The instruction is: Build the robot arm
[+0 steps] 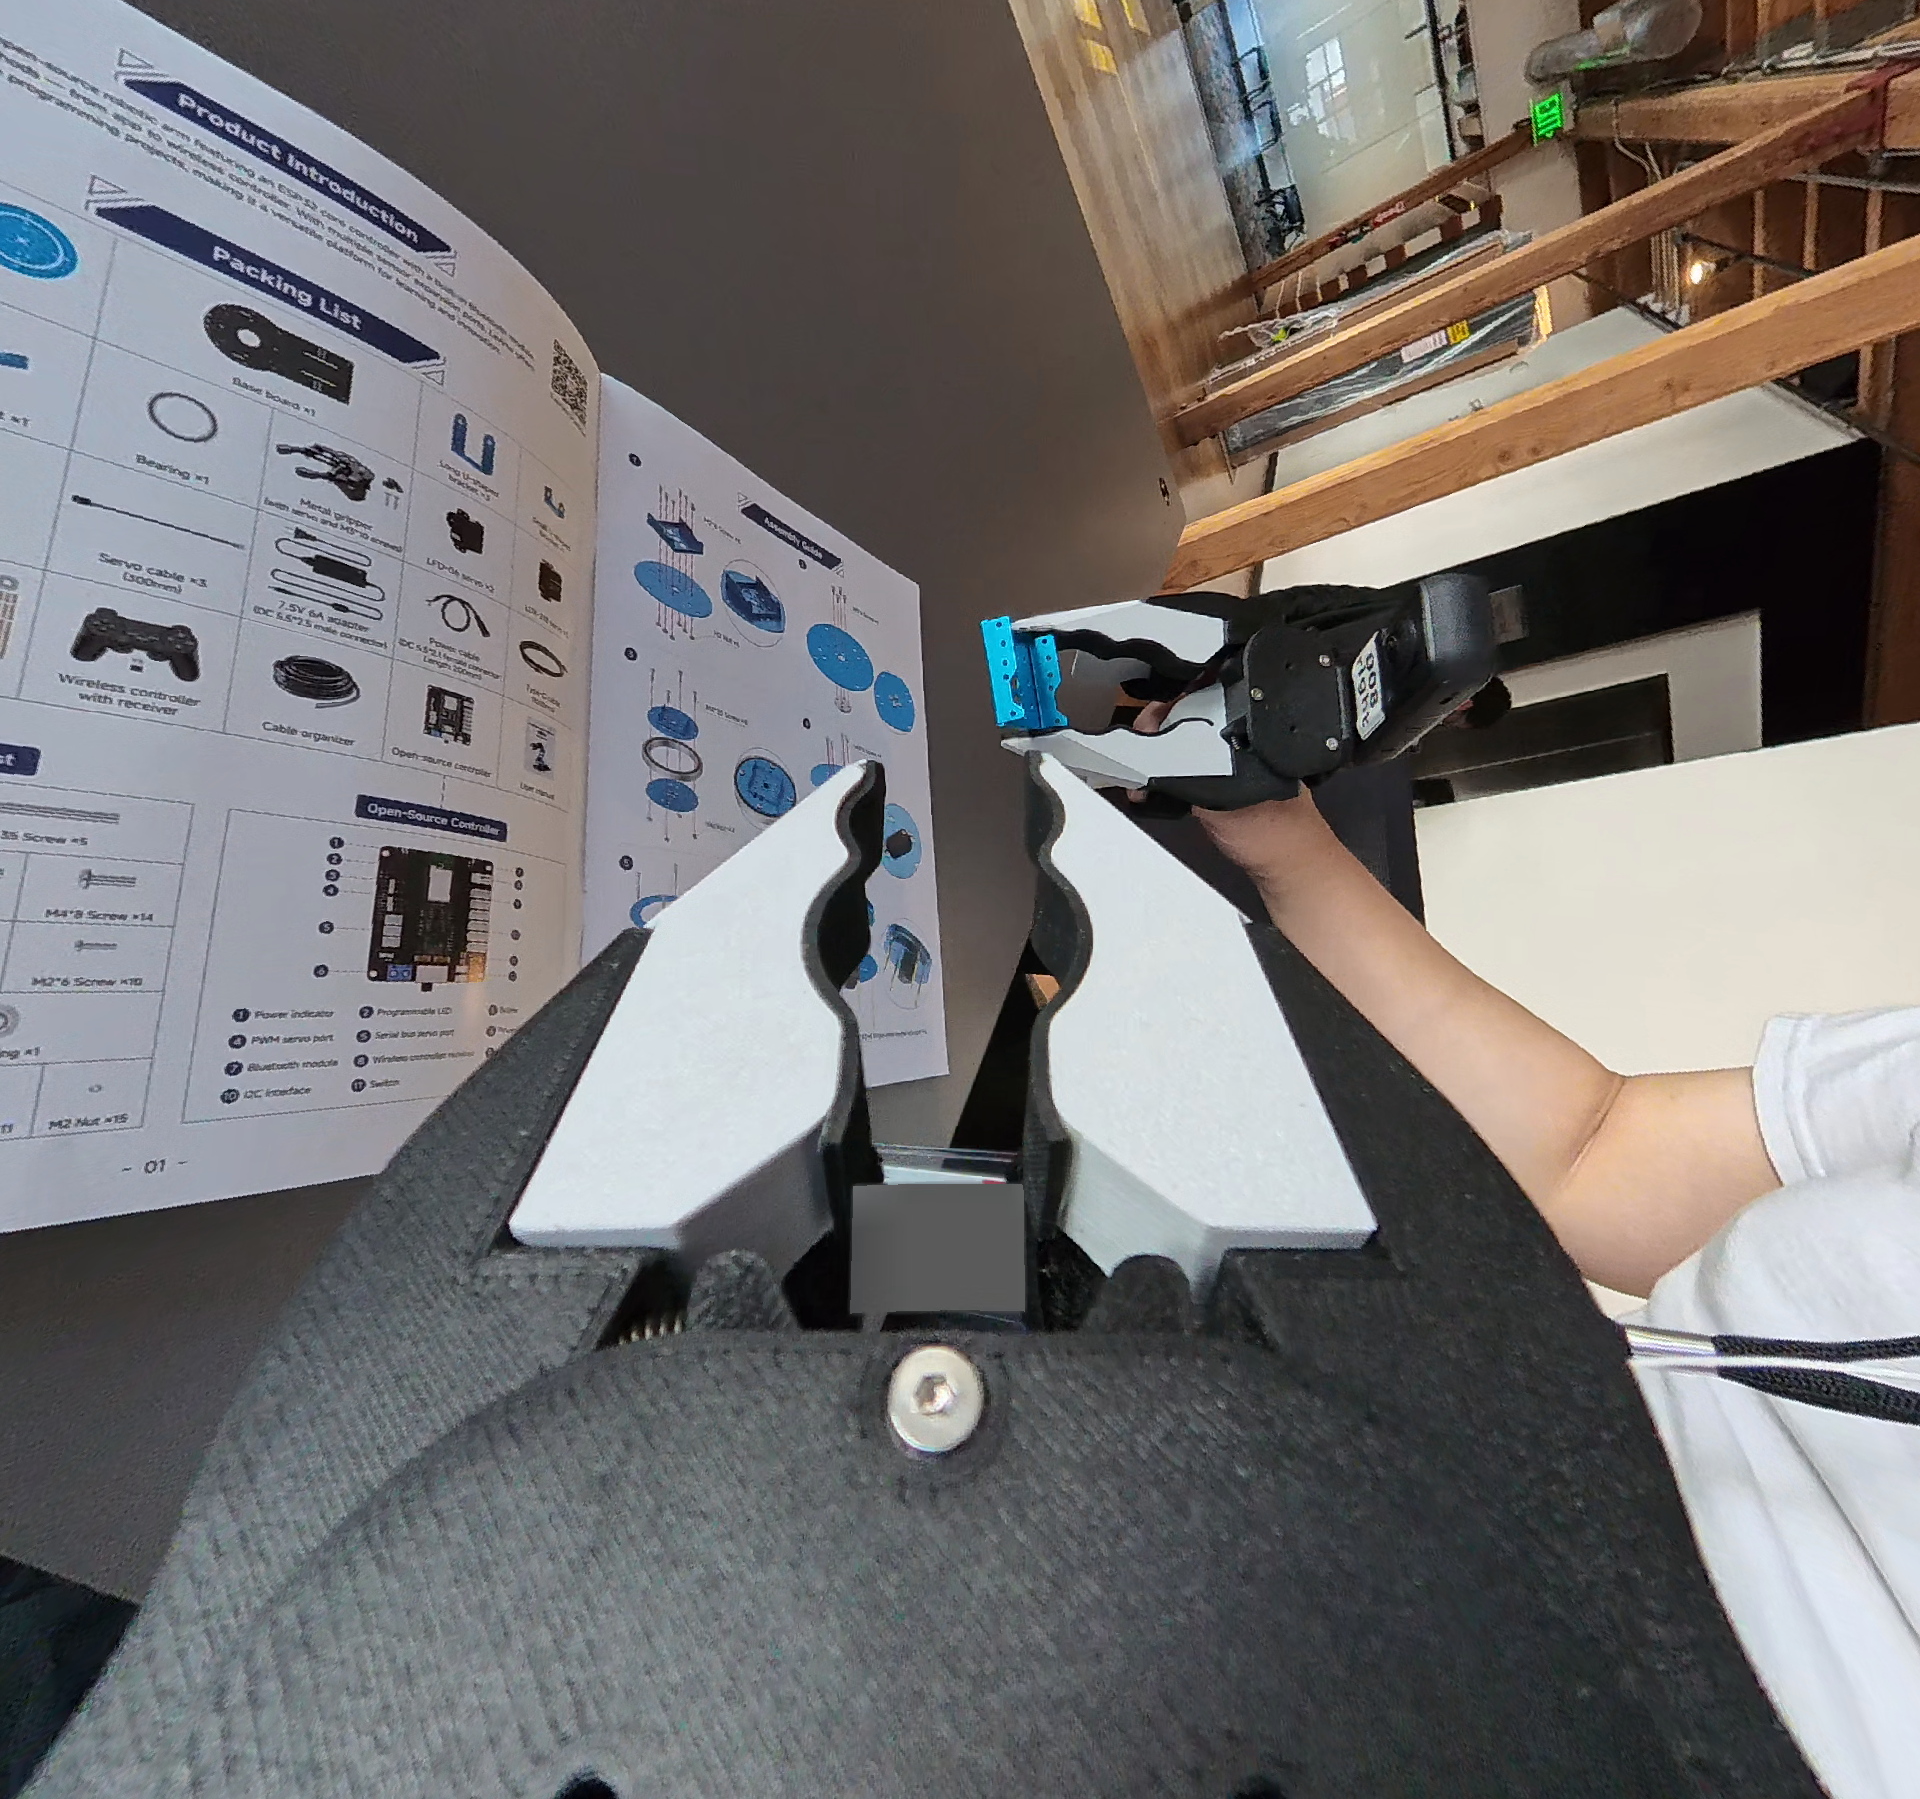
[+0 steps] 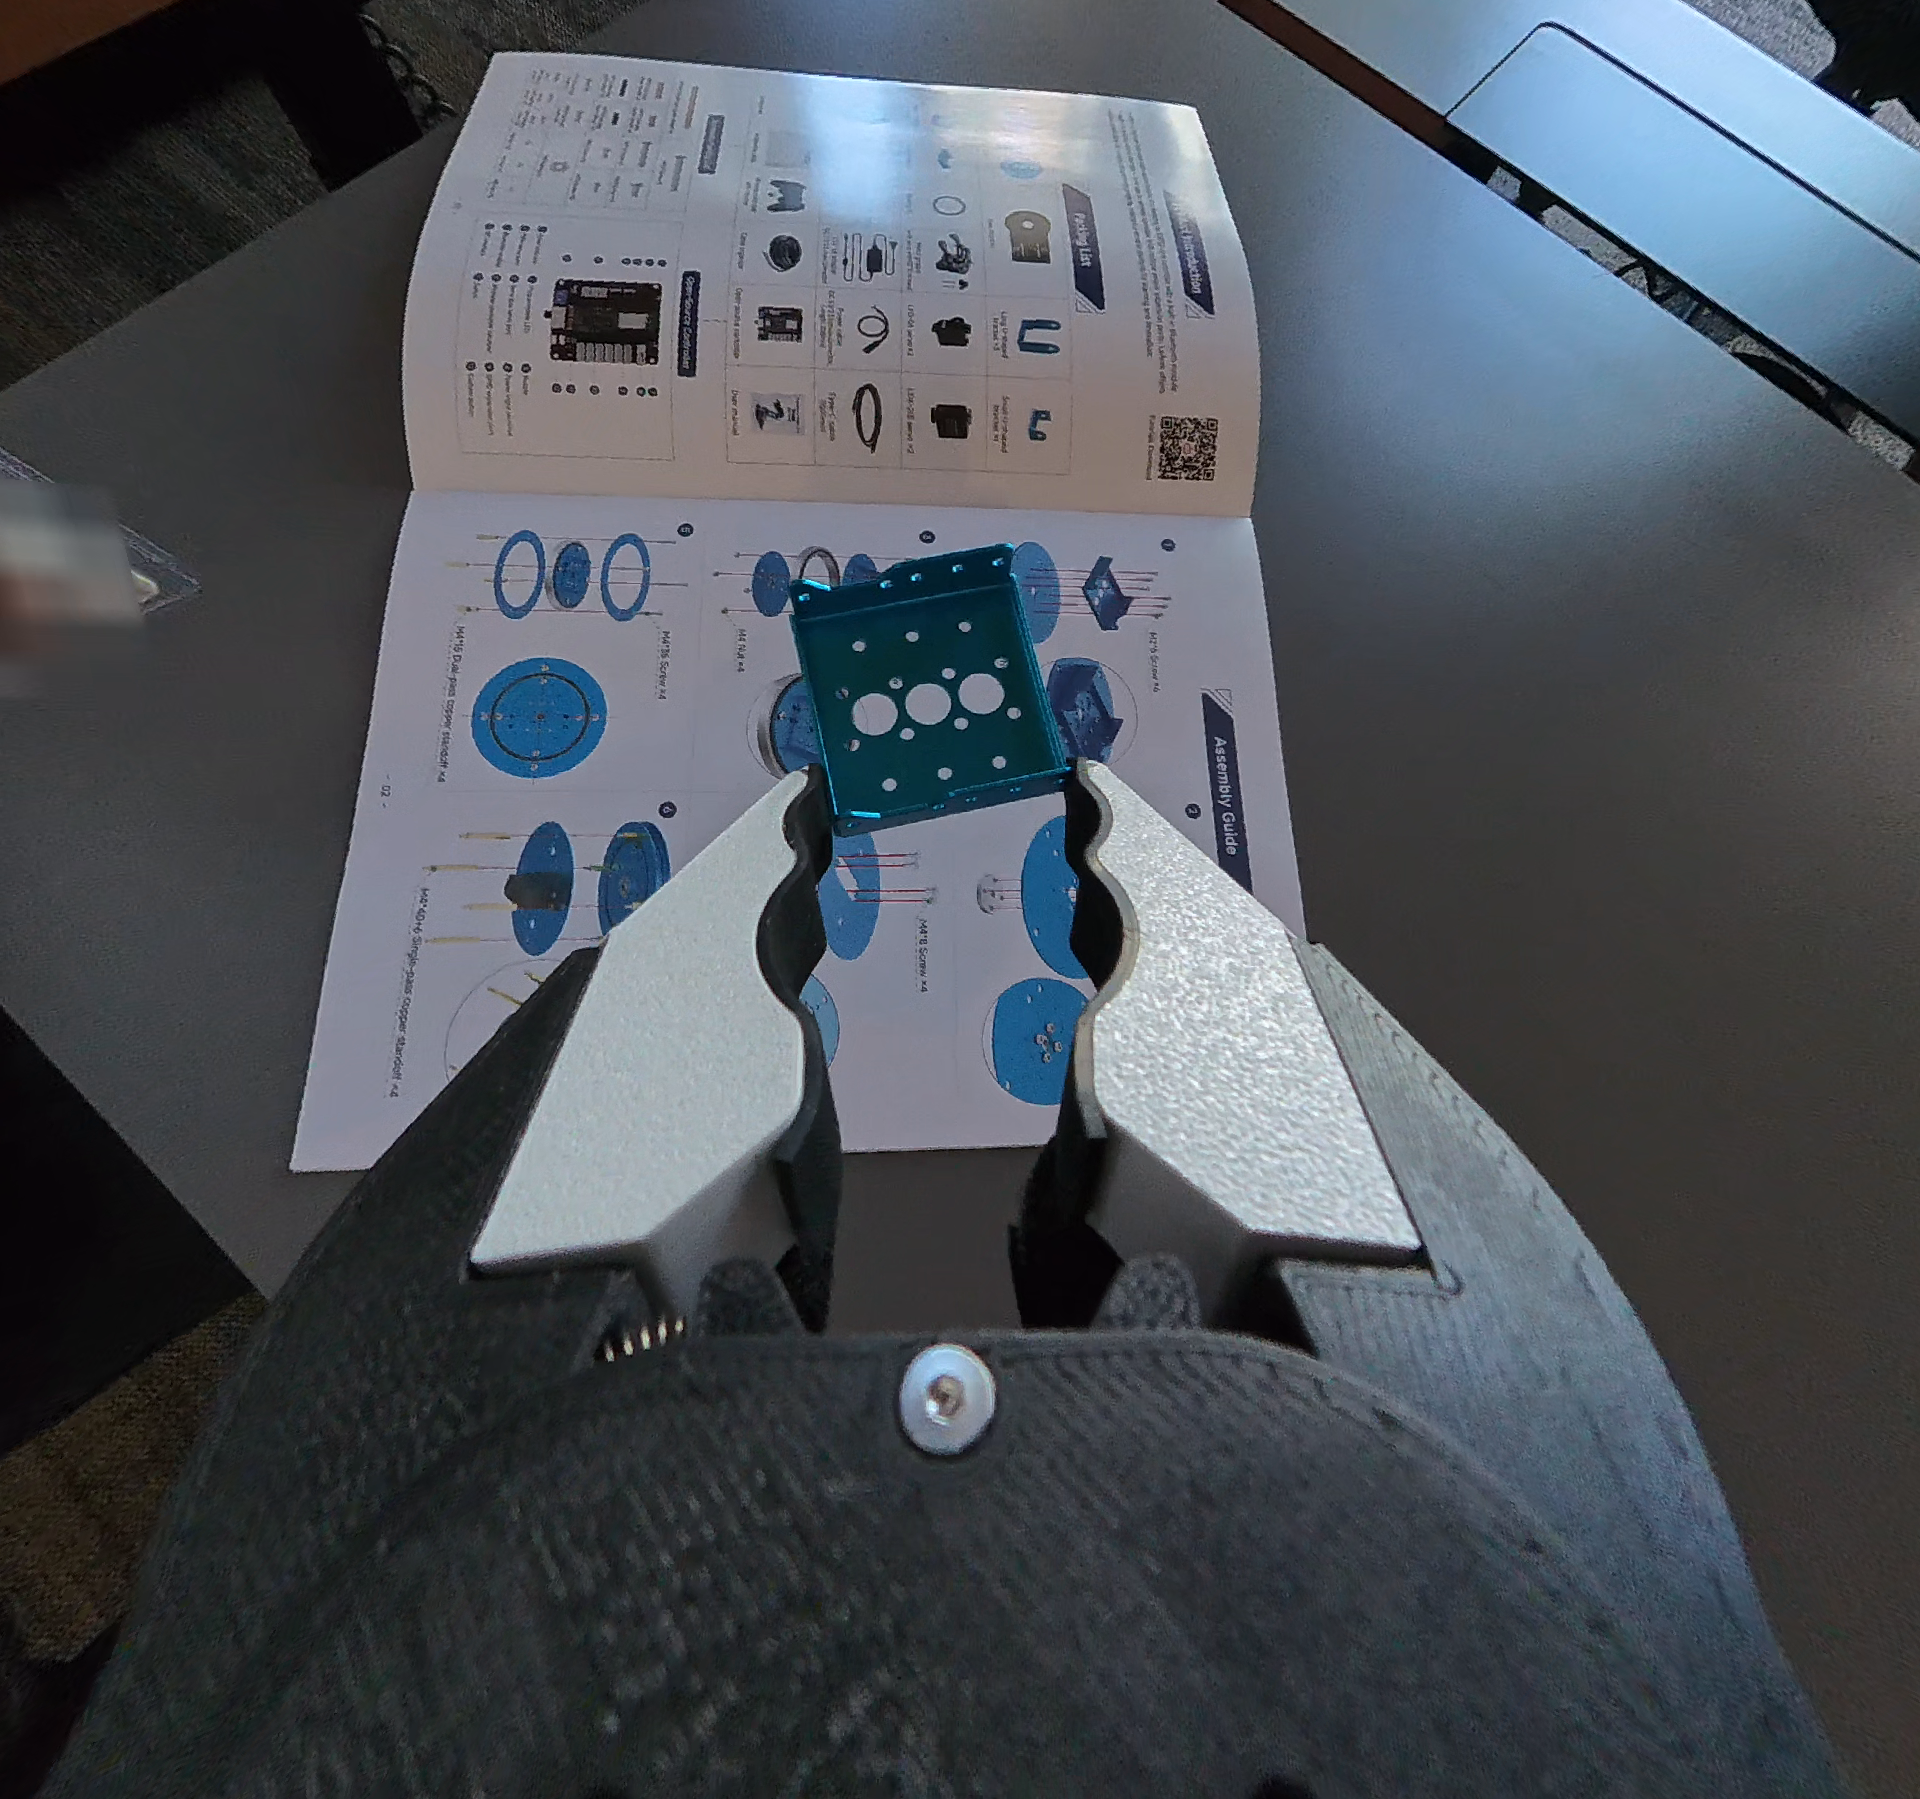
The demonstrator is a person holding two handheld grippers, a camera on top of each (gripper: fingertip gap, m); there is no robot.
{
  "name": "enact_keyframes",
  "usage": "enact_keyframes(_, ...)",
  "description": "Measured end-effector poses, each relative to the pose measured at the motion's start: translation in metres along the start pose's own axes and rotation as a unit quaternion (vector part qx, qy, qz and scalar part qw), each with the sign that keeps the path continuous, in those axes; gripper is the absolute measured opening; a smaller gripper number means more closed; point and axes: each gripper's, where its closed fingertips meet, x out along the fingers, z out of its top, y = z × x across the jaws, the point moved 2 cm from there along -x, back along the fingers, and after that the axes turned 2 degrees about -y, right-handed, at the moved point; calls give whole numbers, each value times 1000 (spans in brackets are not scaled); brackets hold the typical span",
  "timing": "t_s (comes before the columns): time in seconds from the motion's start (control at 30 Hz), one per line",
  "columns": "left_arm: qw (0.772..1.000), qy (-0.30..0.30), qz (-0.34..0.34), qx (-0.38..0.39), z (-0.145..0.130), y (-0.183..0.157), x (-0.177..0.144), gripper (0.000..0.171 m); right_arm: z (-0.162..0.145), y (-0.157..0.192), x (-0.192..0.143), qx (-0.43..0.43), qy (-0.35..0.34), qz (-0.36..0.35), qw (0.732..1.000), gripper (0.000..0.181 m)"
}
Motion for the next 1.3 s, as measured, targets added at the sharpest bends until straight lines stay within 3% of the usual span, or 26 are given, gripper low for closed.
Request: enact_keyframes(1.3, 1000, -17, 9, 11, 2, -1, -12, 25, -1, 8, 20, -25, 13, 32, 999, 45)
